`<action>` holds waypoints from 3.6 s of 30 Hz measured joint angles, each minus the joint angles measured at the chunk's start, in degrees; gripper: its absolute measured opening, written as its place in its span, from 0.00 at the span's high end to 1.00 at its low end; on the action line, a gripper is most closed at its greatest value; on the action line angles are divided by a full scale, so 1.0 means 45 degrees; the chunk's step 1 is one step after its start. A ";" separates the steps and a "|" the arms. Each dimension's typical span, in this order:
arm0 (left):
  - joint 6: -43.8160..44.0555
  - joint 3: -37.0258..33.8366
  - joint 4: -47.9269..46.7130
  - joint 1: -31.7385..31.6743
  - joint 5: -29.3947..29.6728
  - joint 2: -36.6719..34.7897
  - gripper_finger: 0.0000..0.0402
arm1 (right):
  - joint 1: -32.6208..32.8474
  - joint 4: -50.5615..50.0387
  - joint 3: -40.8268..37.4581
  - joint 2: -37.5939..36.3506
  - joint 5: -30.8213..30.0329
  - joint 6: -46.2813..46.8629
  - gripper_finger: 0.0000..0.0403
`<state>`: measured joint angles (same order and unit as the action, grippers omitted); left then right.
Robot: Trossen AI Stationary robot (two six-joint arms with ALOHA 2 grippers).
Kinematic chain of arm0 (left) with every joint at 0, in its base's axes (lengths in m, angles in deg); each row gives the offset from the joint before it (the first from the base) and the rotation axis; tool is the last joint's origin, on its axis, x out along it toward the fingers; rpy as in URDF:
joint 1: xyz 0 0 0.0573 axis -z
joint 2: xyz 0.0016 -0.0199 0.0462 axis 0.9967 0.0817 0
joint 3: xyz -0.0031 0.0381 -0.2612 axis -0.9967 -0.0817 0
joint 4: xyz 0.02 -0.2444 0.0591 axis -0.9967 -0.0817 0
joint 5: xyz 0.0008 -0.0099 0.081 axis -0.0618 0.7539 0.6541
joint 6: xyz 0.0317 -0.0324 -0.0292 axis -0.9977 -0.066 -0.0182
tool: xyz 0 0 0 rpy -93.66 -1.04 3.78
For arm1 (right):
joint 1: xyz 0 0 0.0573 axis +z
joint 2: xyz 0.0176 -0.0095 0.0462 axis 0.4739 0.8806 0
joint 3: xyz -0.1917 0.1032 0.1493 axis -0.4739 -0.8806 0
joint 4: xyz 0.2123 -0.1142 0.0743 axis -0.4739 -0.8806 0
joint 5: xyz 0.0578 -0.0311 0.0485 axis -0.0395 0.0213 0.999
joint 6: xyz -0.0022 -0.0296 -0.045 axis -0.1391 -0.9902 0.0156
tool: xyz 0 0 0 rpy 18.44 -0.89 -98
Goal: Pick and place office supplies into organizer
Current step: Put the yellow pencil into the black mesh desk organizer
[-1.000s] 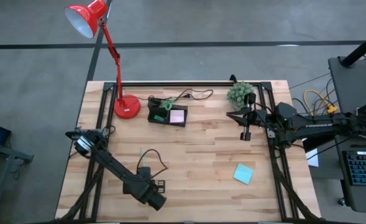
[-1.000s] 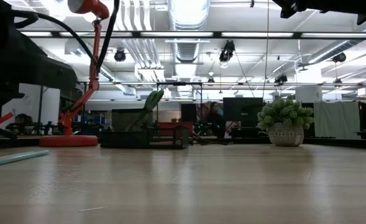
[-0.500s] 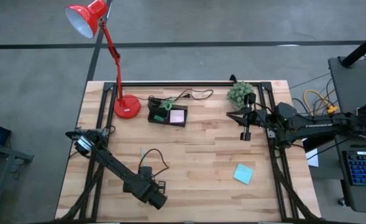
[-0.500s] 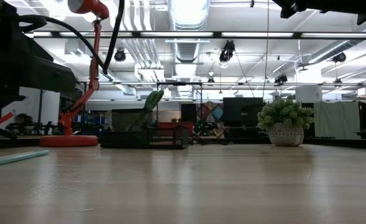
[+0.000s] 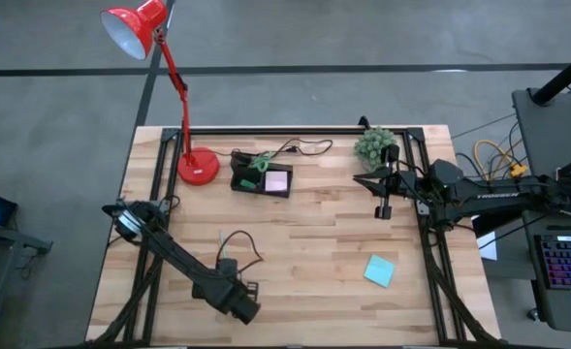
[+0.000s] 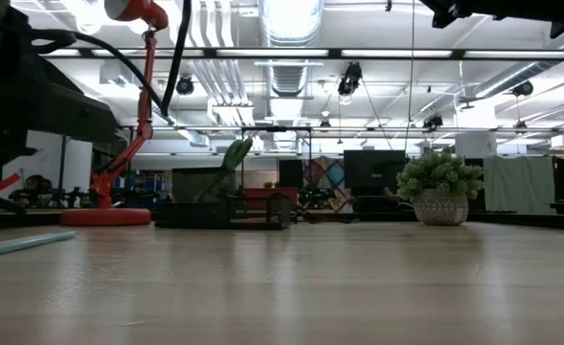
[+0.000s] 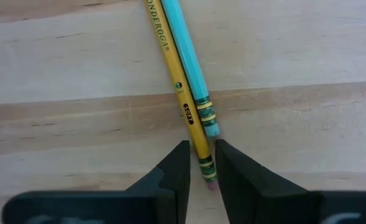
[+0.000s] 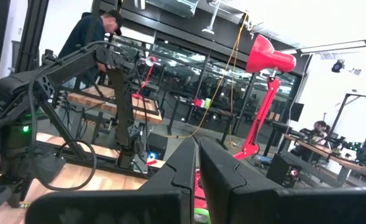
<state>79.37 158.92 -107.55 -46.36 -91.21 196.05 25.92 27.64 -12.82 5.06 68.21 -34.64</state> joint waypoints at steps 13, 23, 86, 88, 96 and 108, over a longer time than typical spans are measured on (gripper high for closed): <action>-0.0081 -0.0301 0.0356 0.0029 -0.0189 -0.0273 0.99 | 0.0000 0.0000 0.0000 0.0000 0.0000 0.0005 0.97; -0.0334 -0.0366 -0.0526 0.0109 -0.0619 -0.0649 0.99 | -0.0001 0.0000 0.0000 0.0000 0.0000 0.0005 0.97; -1.1419 0.3523 -0.7051 -0.6496 0.2122 -0.5586 1.00 | -0.0001 -0.0010 0.0000 -0.0004 0.0000 0.0039 0.97; -1.1659 0.3455 -0.7089 -0.6743 0.2291 -0.5581 1.00 | -0.0005 -0.0010 0.0000 0.0000 0.0000 0.0039 0.97; -1.3476 0.3542 -0.7078 -0.7017 0.4516 -0.5591 1.00 | 0.0000 -0.0010 0.0000 -0.0002 0.0000 0.0036 0.97; -1.5103 0.3311 -0.6472 -0.7168 1.0121 -0.5591 1.00 | 0.0000 -0.0010 0.0000 -0.0005 0.0000 0.0038 0.97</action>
<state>11.41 173.82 -136.68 -78.61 -45.67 170.90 25.92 27.60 -12.82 5.03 68.21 -34.47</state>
